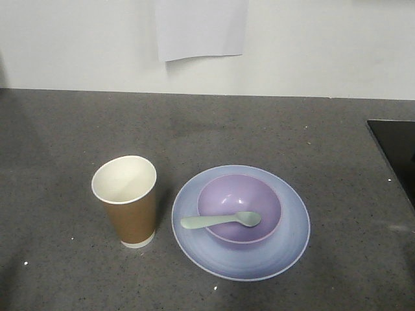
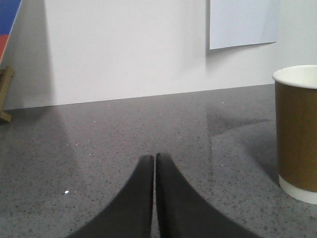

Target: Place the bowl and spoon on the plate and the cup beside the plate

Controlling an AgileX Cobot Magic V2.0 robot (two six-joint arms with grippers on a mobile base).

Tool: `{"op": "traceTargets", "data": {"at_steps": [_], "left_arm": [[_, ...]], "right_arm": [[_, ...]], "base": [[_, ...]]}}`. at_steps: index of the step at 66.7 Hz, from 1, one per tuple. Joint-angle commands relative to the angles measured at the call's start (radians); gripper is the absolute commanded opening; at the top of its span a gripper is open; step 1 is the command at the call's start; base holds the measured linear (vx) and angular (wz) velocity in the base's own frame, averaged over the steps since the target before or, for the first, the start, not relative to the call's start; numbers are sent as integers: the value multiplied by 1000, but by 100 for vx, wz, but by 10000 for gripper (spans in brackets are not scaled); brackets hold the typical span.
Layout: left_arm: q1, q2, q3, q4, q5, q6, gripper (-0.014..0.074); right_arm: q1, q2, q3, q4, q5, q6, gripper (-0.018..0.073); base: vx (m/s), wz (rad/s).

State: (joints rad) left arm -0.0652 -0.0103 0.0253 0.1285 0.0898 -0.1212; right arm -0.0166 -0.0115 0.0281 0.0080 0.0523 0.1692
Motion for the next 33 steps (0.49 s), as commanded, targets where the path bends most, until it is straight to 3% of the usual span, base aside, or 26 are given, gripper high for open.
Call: {"op": "traceTargets", "data": {"at_steps": [1,33], "left_arm": [[0,6,-7,-1,-71,-7,-8],[0,6,-7,-1,-71,-7,-8]], "right_arm": [[-6,-10,4,1,-110,-36,-4],[-5,-10,4,5,-159,-90,-3]], "base": [[0,0],[0,0]]}}
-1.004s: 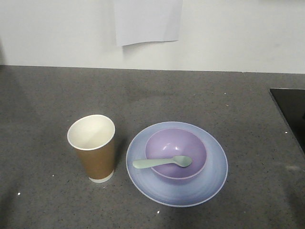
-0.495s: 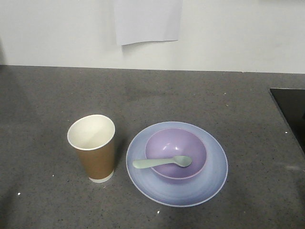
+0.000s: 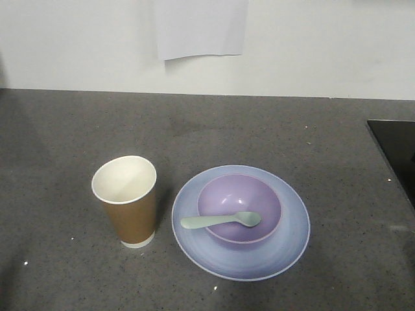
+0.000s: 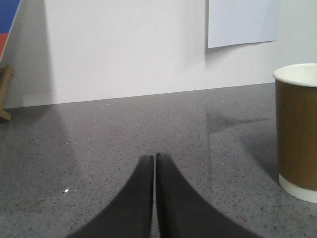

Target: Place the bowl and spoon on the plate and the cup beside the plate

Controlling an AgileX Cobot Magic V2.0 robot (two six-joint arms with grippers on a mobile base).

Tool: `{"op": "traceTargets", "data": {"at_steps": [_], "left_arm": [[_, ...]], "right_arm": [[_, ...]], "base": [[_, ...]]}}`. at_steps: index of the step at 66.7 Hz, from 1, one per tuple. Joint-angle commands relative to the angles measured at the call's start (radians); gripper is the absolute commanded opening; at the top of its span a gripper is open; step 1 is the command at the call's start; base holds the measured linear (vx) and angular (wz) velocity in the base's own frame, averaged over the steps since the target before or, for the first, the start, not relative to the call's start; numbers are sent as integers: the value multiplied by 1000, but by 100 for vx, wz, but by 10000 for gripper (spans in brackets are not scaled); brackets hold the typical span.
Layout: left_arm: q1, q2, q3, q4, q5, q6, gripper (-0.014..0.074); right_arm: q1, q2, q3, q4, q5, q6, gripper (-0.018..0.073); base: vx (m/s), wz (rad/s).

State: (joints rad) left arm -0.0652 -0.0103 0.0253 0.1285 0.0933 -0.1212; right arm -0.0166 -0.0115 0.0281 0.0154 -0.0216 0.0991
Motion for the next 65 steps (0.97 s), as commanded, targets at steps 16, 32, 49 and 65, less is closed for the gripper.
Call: {"op": "traceTargets", "data": {"at_steps": [16,32,49,65], "left_arm": [[0,6,-7,-1,-75,-7,-8],[0,6,-7,-1,-75,-7,-8],[0,6,-7,-1,-75,-7,-8],[0,6,-7,-1,-75,-7,-8]], "right_arm": [[-5,-10,4,0,-85,-19,-3],[-5,-10,4,0,-85,-19,-3],[-5,-10,4,0,-85,-19,-3],[-5,-10,4,0,-85,-19,-3]], "base": [[0,0],[0,0],[0,0],[0,0]]}}
